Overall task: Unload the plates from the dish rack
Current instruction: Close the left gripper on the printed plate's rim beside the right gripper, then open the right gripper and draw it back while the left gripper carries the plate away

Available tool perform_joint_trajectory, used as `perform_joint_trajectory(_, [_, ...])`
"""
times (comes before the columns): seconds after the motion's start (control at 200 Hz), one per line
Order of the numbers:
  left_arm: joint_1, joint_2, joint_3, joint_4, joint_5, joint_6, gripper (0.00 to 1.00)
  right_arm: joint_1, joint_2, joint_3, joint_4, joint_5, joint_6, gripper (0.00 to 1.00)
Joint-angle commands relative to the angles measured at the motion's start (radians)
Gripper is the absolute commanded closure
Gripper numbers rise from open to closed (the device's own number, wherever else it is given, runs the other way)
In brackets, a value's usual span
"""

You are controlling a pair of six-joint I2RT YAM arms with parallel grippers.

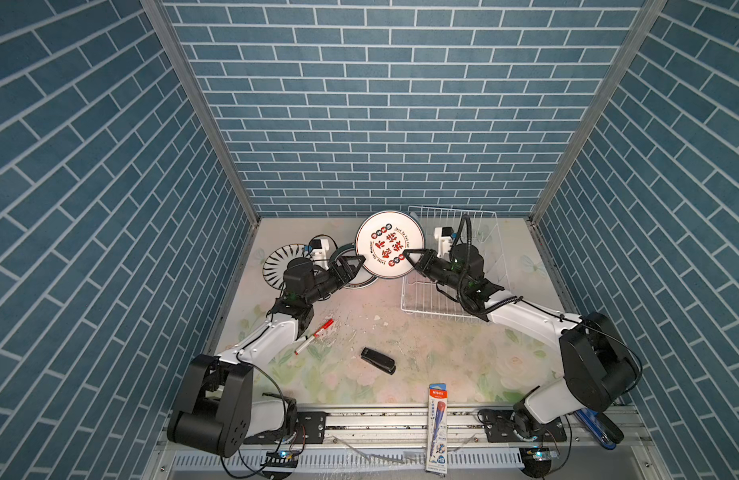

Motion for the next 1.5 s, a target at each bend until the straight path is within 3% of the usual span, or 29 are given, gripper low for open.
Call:
perform_joint_trajectory(0.0, [-0.014,0.014,0.017,0.055,0.011,-0.007,0.28,0.009,-0.009,-0.011,0.088,-0.026,0.041,1.0])
perform_joint_trajectory(0.655, [-0.04,0.094,0.035,0.163,0.008,-0.066,0.58,0.018,-0.033,-0.033,0.096,-0.043,0.064,1.0])
perform_joint_trajectory(1.491, [-0.051,0.1,0.041,0.173,0.004,-0.074,0.74,0.019,-0.03,-0.051,0.142,-0.089,0.099,1.0])
